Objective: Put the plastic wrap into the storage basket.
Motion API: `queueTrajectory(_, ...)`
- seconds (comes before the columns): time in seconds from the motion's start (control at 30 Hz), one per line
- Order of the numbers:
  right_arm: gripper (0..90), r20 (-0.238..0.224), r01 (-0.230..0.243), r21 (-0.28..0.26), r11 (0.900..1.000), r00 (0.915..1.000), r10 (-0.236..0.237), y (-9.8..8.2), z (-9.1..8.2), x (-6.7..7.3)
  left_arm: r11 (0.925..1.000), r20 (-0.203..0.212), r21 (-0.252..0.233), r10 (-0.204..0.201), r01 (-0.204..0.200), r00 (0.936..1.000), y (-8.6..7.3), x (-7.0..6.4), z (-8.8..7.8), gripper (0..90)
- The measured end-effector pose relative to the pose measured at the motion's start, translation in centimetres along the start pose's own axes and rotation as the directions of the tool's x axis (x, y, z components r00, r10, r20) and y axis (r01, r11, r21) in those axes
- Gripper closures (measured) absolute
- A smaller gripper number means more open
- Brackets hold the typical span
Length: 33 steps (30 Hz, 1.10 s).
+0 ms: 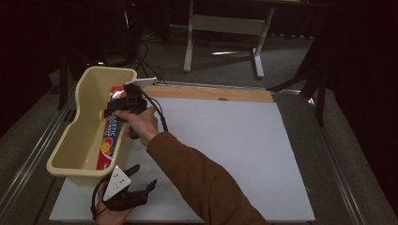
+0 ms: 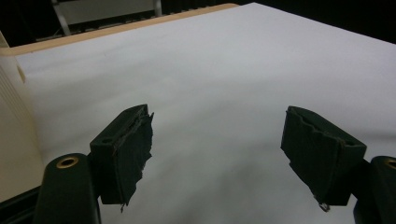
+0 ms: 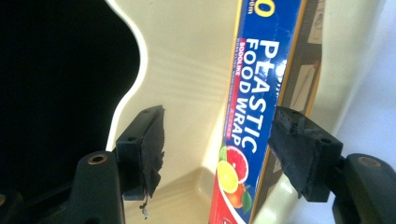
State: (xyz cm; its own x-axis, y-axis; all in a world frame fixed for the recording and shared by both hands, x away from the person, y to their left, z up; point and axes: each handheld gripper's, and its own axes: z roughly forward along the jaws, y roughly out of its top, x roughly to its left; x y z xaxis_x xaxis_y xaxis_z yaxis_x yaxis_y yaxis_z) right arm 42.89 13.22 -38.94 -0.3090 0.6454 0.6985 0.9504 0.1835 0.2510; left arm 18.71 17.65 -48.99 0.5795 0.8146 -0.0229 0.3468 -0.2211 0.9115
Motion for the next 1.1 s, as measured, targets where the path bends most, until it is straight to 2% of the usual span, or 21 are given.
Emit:
queueTrajectory(0.07, 34.1, -0.003, 0.054, -0.004, 0.999, 0.9986, -0.054, -0.3, -0.4, 0.0, 1.0000, 0.000, 0.000, -0.001, 0.001, 1.0000, 0.0, 0.0, 0.0, 24.4)
queueTrajectory(0.1, 33.2, 0.007, 0.095, -0.007, 0.995, 0.9955, -0.095, -0.5, -0.6, 0.0, 1.0000, 0.000, 0.000, 0.000, 0.000, 1.0000, 0.0, 0.0, 0.1, 24.4)
queueTrajectory(0.17, 33.8, 0.034, 0.191, -0.031, 0.981, 0.9812, -0.190, -1.0, -1.1, 0.1, 1.0000, -0.001, 0.001, 0.000, 0.000, 1.0000, 0.0, 0.0, 0.1, 24.4)
queueTrajectory(0.23, 34.6, 0.043, 0.278, -0.040, 0.960, 0.9601, -0.276, -1.6, -1.7, 0.1, 1.0000, -0.001, 0.001, -0.001, 0.001, 1.0000, 0.0, 0.0, 0.1, 24.4)
queueTrajectory(0.33, 38.0, 0.061, 0.375, -0.049, 0.926, 0.9261, -0.372, -2.5, -2.6, -0.1, 1.0000, -0.003, -0.001, -0.002, 0.002, 1.0000, 0.0, 0.0, 0.1, 24.4)
queueTrajectory(0.43, 35.6, 0.079, 0.438, -0.078, 0.896, 0.8984, -0.432, -3.1, -3.7, -0.7, 1.0000, -0.005, -0.001, -0.001, 0.001, 1.0000, 0.0, 0.0, 0.0, 24.4)
queueTrajectory(0.53, 31.8, 0.094, 0.501, -0.095, 0.860, 0.8645, -0.494, -3.7, -4.9, -1.5, 1.0000, -0.005, -0.002, -0.003, 0.003, 1.0000, 0.0, 0.0, 0.0, 24.3)
queueTrajectory(0.6, 30.3, 0.105, 0.532, -0.090, 0.842, 0.8455, -0.524, -4.1, -5.6, -2.2, 1.0000, -0.005, -0.004, -0.005, 0.005, 1.0000, 0.0, -0.1, 0.0, 24.3)
queueTrajectory(0.63, 29.2, 0.103, 0.552, -0.092, 0.829, 0.8330, -0.544, -4.4, -6.0, -2.6, 1.0000, -0.005, -0.003, -0.004, 0.004, 1.0000, 0.0, -0.1, 0.0, 24.3)
queueTrajectory(0.7, 28.5, 0.106, 0.573, -0.091, 0.815, 0.8191, -0.564, -4.8, -6.6, -3.2, 1.0000, -0.006, -0.004, -0.003, 0.003, 1.0000, 0.0, 0.0, 0.0, 24.2)
queueTrajectory(0.77, 28.5, 0.118, 0.584, -0.095, 0.806, 0.8108, -0.573, -5.3, -7.3, -4.0, 1.0000, -0.005, -0.005, -0.006, 0.006, 1.0000, 0.0, 0.0, 0.0, 24.2)
queueTrajectory(0.87, 28.7, 0.122, 0.591, -0.119, 0.798, 0.8065, -0.578, -6.2, -8.4, -5.4, 1.0000, -0.005, -0.006, -0.007, 0.007, 1.0000, 0.1, -0.1, 0.0, 24.1)
queueTrajectory(0.9, 28.8, 0.129, 0.589, -0.126, 0.798, 0.8077, -0.575, -6.6, -8.8, -5.9, 1.0000, -0.005, -0.006, -0.007, 0.007, 1.0000, 0.1, -0.1, 0.0, 24.1)
queueTrajectory(1.0, 28.8, 0.154, 0.618, -0.138, 0.774, 0.7851, -0.600, -7.8, -10.2, -7.7, 0.9999, -0.003, -0.006, -0.008, 0.008, 1.0000, 0.1, -0.1, 0.1, 24.1)
queueTrajectory(1.03, 28.8, 0.170, 0.631, -0.142, 0.763, 0.7746, -0.609, -8.4, -10.7, -8.4, 1.0000, -0.002, -0.006, -0.006, 0.006, 1.0000, 0.1, -0.1, 0.1, 24.2)
queueTrajectory(1.07, 28.8, 0.177, 0.634, -0.144, 0.760, 0.7719, -0.611, -8.7, -11.1, -8.8, 1.0000, -0.001, -0.004, -0.006, 0.006, 1.0000, 0.1, -0.1, 0.1, 24.1)
queueTrajectory(1.1, 28.7, 0.189, 0.643, -0.147, 0.752, 0.7642, -0.617, -9.1, -11.6, -9.5, 1.0000, -0.001, -0.002, -0.004, 0.004, 1.0000, 0.1, -0.1, 0.1, 24.1)
